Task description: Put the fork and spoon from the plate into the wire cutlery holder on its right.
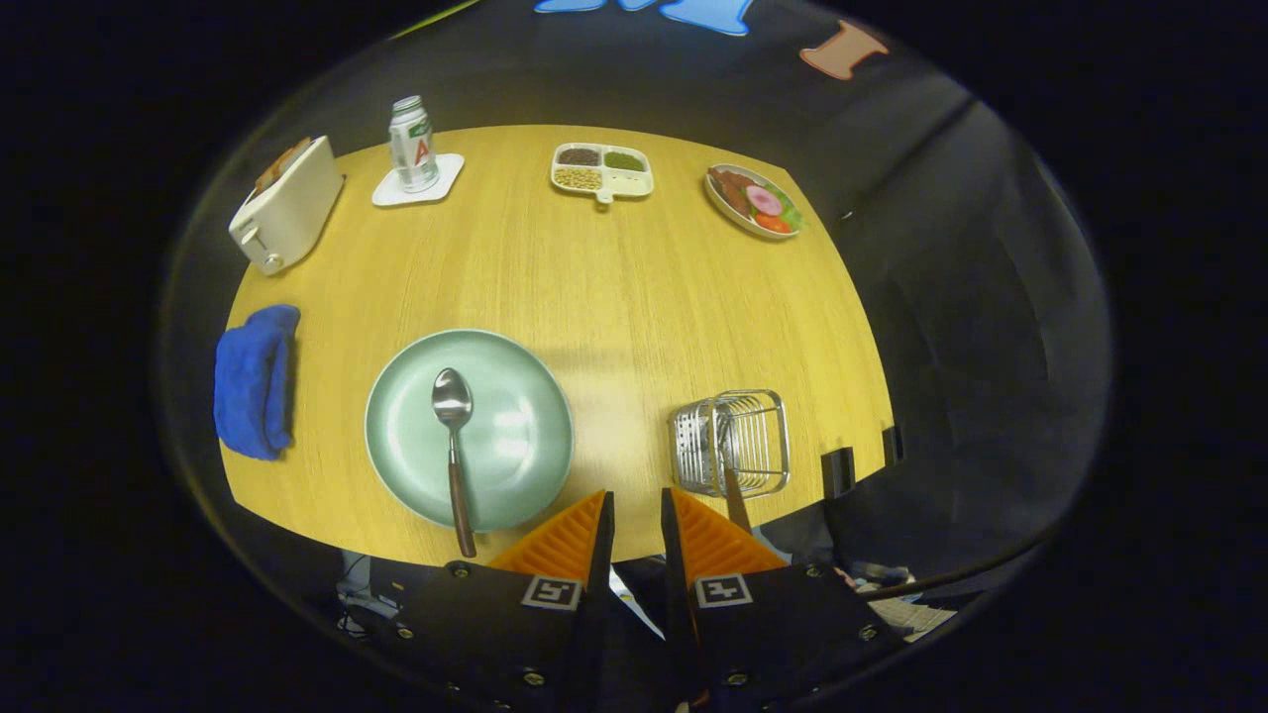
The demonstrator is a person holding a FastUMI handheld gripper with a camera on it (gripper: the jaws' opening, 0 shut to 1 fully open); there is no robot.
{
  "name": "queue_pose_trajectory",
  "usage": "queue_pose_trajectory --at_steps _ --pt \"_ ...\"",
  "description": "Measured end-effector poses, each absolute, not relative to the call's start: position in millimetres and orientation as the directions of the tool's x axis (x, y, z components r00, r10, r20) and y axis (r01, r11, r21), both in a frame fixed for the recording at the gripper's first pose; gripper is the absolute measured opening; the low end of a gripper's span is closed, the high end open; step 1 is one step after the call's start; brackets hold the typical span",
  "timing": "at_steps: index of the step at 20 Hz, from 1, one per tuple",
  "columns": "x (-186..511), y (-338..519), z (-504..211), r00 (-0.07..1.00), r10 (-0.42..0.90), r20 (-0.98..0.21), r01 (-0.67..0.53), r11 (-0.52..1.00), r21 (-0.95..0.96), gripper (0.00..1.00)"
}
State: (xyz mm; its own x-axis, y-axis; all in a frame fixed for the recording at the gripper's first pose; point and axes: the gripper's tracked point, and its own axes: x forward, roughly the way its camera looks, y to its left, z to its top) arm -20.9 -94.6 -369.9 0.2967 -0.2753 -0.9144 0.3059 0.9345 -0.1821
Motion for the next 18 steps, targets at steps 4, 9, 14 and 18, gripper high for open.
queue_pose_trajectory --at_steps 4,9,14,18 --pt "-8.2 -62.2 -385.8 0.282 -0.242 -0.928 0.217 0.959 -0.185 0.27" --pt "2.8 -29.5 -420.2 0.245 -0.178 -0.953 0.139 0.979 -0.147 0.27" --pt "9.9 -2.2 -451.3 0.182 -0.122 -0.976 0.113 0.988 -0.103 0.27" --pt "11.1 14.9 -471.7 0.143 -0.080 -0.986 0.117 0.991 -0.063 0.27"
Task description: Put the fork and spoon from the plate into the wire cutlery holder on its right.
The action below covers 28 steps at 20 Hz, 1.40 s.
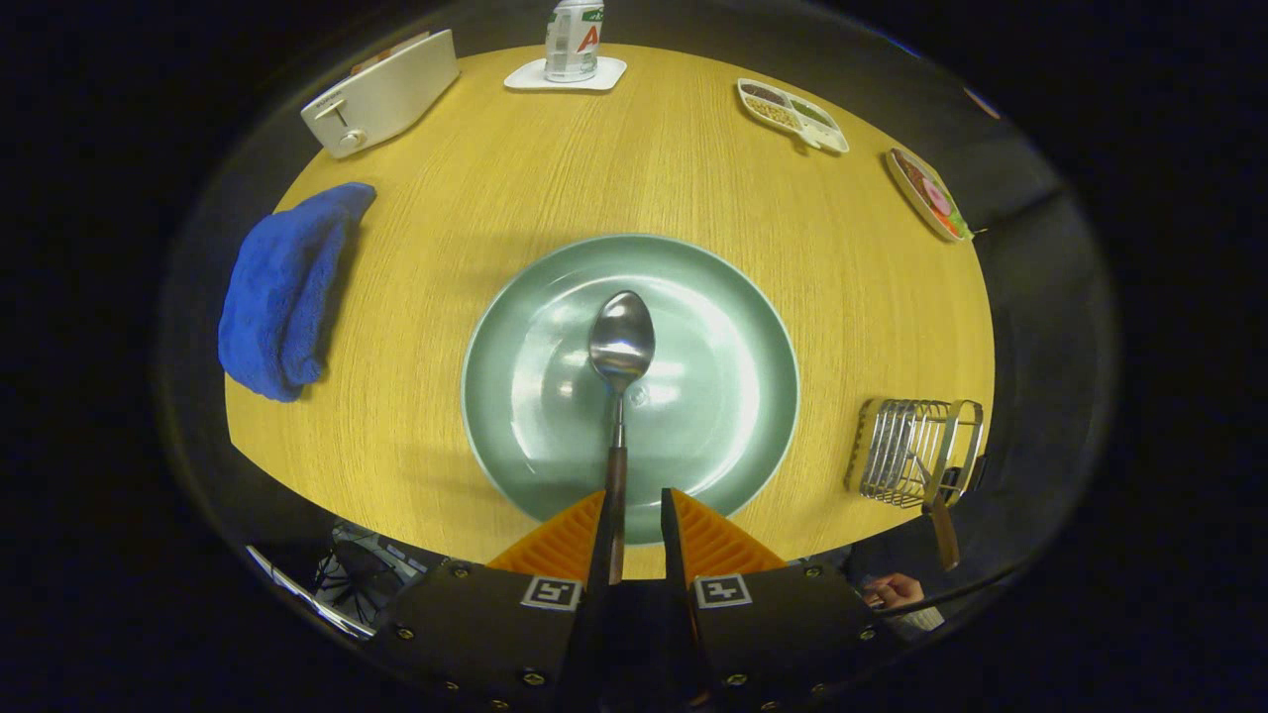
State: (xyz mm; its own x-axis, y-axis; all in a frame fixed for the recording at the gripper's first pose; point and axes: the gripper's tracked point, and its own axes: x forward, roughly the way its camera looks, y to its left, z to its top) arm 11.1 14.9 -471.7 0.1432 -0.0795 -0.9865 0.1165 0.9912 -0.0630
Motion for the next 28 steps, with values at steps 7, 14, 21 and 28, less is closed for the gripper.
queue_pose_trajectory --at_steps 7,14,21,28 --pt "11.4 24.2 -506.7 0.121 -0.029 -0.992 0.131 0.991 -0.013 0.27" --pt "17.0 17.6 -511.4 0.168 -0.020 -0.986 0.146 0.989 0.005 0.10" --pt "25.7 10.7 -485.2 0.291 -0.054 -0.955 0.154 0.988 -0.009 0.10" --pt "33.9 5.9 -452.2 0.373 -0.105 -0.922 0.108 0.992 -0.069 0.10"
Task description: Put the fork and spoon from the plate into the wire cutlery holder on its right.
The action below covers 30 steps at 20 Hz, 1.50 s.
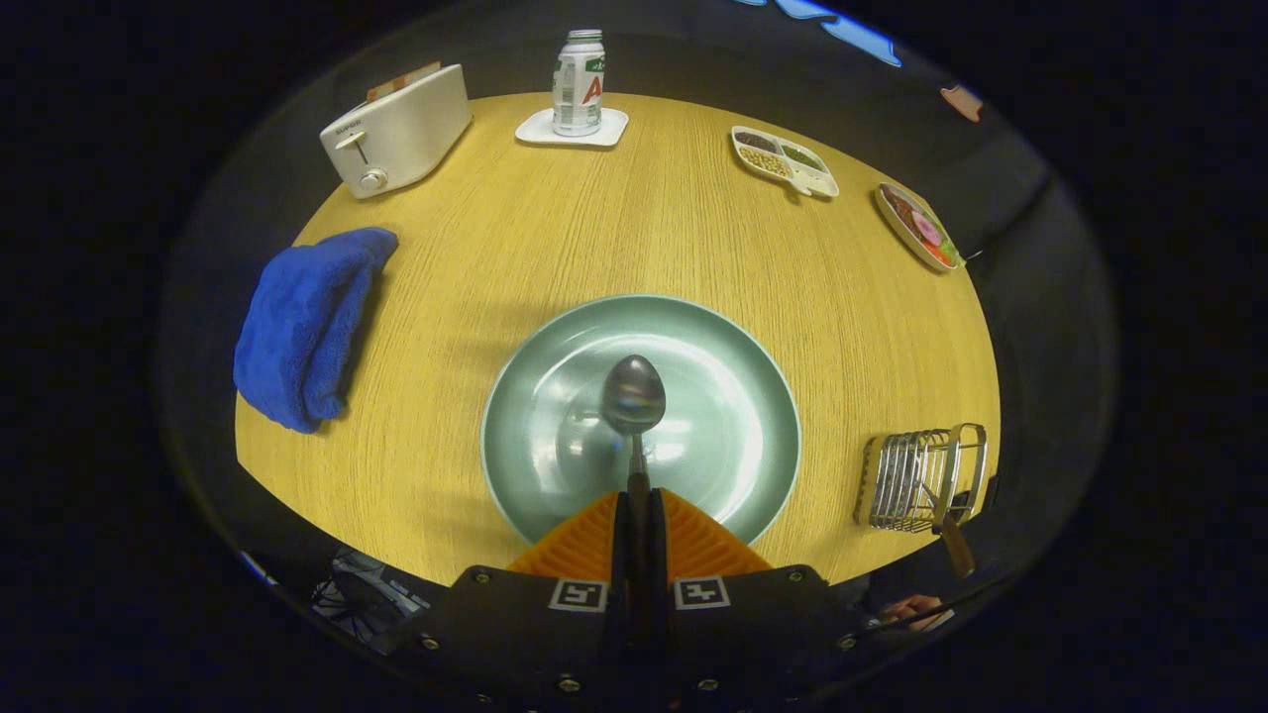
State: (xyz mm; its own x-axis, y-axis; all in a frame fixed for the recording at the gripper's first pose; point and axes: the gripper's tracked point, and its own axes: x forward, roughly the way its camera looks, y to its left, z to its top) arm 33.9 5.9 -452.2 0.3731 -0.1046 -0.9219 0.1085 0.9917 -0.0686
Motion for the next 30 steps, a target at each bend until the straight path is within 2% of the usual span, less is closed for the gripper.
queue_pose_trajectory --at_steps 6,8,9,13,20,26,30 --pt "40.2 3.4 -432.6 0.435 -0.119 -0.892 0.098 0.992 -0.084 0.10" --pt "48.0 5.5 -424.3 0.487 -0.105 -0.867 0.086 0.994 -0.072 0.11" --pt "49.9 15.4 -417.8 0.502 -0.092 -0.860 0.093 0.994 -0.052 0.01" --pt "45.7 3.9 -405.2 0.497 -0.132 -0.858 0.138 0.988 -0.072 0.00" --pt "26.5 -64.4 -347.8 0.492 -0.292 -0.820 0.346 0.930 -0.123 0.00" --pt "-10.7 -134.6 -324.4 0.391 -0.411 -0.824 0.517 0.838 -0.172 0.01" --pt "-30.2 -165.6 -325.9 0.340 -0.423 -0.840 0.612 0.778 -0.143 0.00"
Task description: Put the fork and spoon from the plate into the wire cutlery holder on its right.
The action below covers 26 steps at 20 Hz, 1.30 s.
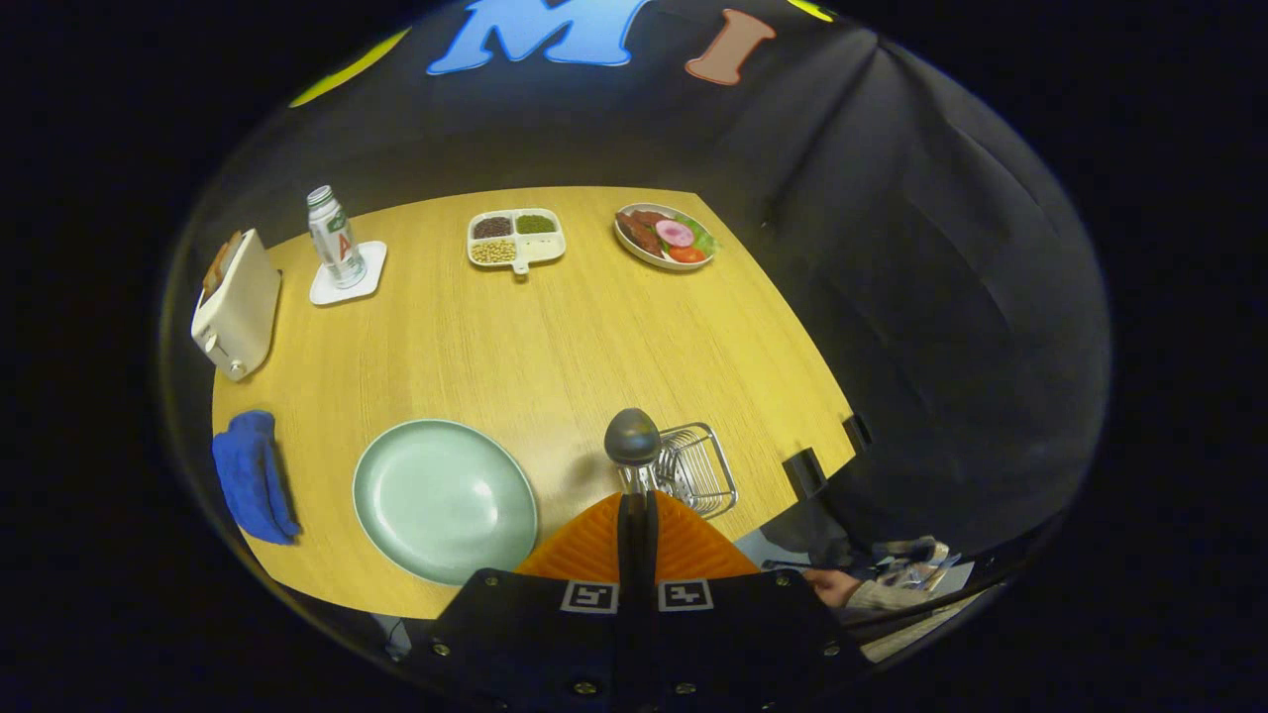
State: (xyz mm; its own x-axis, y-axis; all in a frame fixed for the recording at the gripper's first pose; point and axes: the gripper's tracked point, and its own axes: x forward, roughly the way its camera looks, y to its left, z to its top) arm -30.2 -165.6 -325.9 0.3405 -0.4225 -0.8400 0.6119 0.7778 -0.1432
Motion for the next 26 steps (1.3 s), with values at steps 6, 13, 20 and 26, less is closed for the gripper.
queue_pose_trajectory --at_steps 6,13,20,26 --pt "-55.4 -185.1 -346.9 0.266 -0.390 -0.882 0.694 0.712 -0.106 0.00" --pt "-56.8 -185.6 -365.8 0.252 -0.313 -0.916 0.717 0.696 -0.041 0.01" --pt "-54.7 -197.9 -359.9 0.248 -0.346 -0.905 0.724 0.687 -0.064 0.10" --pt "-47.0 -198.8 -349.8 0.278 -0.363 -0.890 0.707 0.705 -0.067 0.13"
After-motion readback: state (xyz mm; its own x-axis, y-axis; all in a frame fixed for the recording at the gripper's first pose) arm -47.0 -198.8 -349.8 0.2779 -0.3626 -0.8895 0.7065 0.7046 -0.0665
